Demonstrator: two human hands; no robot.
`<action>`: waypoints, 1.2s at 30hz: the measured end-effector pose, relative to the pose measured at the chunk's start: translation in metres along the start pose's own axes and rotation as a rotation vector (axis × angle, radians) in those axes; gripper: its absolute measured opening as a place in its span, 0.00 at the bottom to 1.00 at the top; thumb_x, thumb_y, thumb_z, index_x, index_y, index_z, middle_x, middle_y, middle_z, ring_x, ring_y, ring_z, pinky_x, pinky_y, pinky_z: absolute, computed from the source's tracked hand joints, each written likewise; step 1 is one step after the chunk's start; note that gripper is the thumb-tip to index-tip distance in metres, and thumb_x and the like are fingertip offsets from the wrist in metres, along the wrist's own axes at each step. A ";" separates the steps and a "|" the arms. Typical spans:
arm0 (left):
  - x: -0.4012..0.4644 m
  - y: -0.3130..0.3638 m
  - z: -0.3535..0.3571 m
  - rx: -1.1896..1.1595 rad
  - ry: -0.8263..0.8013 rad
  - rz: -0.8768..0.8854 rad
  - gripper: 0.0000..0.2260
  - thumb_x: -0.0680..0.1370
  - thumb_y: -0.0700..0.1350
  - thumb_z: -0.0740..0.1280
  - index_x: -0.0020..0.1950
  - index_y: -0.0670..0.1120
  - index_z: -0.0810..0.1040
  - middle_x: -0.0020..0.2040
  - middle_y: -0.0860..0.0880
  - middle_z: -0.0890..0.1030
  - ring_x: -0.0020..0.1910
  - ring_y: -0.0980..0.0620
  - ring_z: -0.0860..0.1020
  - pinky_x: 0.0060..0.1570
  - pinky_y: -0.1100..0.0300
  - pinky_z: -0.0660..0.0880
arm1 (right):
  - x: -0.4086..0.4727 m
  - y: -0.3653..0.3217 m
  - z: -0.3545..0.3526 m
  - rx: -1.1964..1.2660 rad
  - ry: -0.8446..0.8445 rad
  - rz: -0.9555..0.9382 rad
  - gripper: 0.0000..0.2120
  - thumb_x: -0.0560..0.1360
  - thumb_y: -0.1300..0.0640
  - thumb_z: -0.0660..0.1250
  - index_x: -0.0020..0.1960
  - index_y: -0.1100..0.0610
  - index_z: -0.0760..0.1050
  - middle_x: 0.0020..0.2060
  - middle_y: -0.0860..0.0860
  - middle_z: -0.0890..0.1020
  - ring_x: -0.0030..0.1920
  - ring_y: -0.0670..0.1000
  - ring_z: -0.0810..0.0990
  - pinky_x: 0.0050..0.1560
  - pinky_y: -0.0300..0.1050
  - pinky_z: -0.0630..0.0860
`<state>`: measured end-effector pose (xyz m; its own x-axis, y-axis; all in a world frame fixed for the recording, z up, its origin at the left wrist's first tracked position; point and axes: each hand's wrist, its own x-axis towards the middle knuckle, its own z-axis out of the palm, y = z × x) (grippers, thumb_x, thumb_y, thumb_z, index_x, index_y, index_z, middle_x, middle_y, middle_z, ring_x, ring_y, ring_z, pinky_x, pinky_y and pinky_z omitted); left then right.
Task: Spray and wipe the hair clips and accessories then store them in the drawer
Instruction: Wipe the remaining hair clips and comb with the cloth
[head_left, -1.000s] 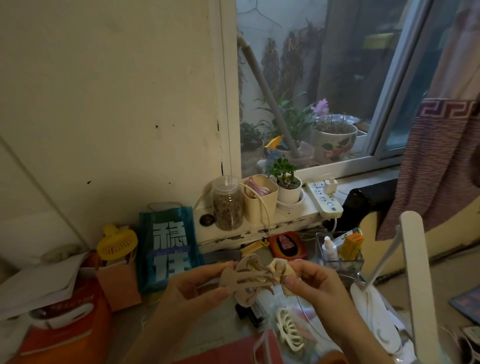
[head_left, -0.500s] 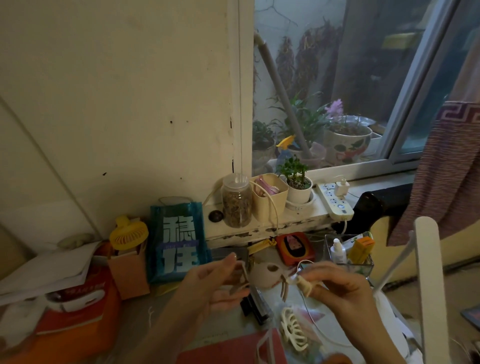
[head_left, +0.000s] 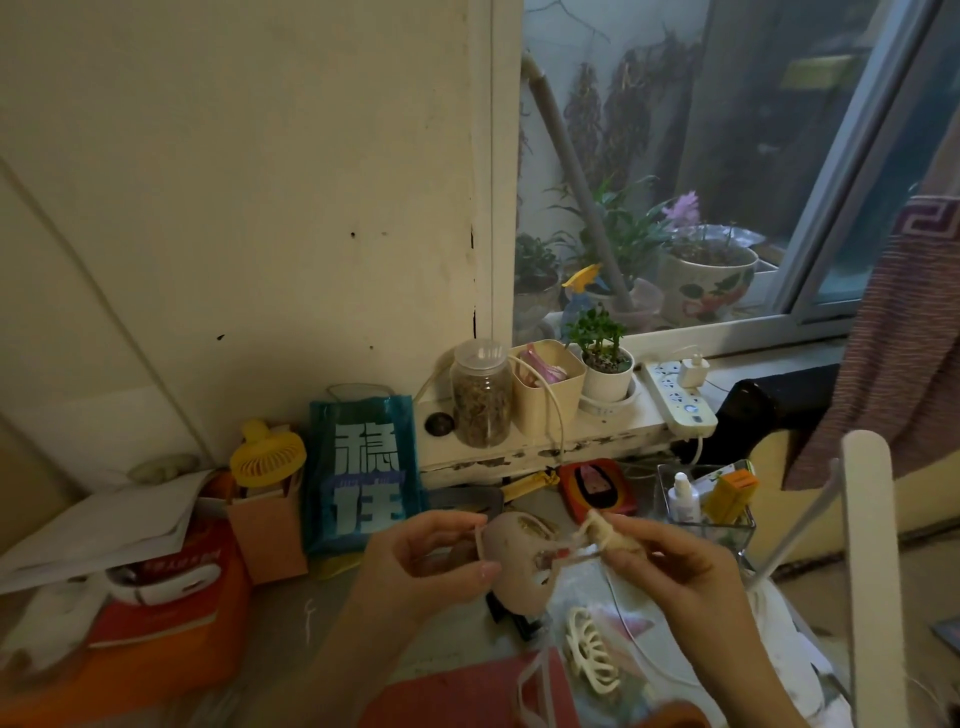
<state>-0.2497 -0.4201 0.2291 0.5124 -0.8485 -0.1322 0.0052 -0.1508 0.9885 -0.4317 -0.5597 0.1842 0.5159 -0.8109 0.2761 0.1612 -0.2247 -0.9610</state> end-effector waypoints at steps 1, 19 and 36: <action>-0.001 -0.001 0.000 0.008 0.011 0.019 0.14 0.64 0.35 0.75 0.47 0.45 0.83 0.43 0.50 0.85 0.43 0.52 0.84 0.38 0.65 0.78 | 0.000 -0.004 0.001 0.008 0.047 0.007 0.11 0.62 0.48 0.75 0.45 0.44 0.84 0.42 0.51 0.86 0.45 0.51 0.84 0.43 0.37 0.79; -0.002 -0.013 0.008 0.042 0.105 0.187 0.12 0.65 0.30 0.75 0.45 0.42 0.82 0.34 0.47 0.84 0.30 0.56 0.80 0.30 0.70 0.73 | -0.018 0.006 0.065 -0.419 0.139 -0.407 0.14 0.70 0.51 0.69 0.56 0.46 0.79 0.50 0.38 0.82 0.52 0.41 0.79 0.53 0.30 0.70; -0.004 -0.023 -0.009 0.003 0.062 0.091 0.17 0.56 0.41 0.80 0.41 0.52 0.85 0.34 0.42 0.82 0.31 0.51 0.78 0.31 0.65 0.74 | 0.001 0.008 0.044 -0.002 0.199 0.118 0.09 0.72 0.64 0.69 0.46 0.51 0.83 0.37 0.50 0.85 0.37 0.47 0.81 0.37 0.38 0.77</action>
<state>-0.2438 -0.4085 0.2074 0.5629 -0.8257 -0.0366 -0.0465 -0.0759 0.9960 -0.3928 -0.5381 0.1775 0.3547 -0.9223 0.1535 0.1076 -0.1228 -0.9866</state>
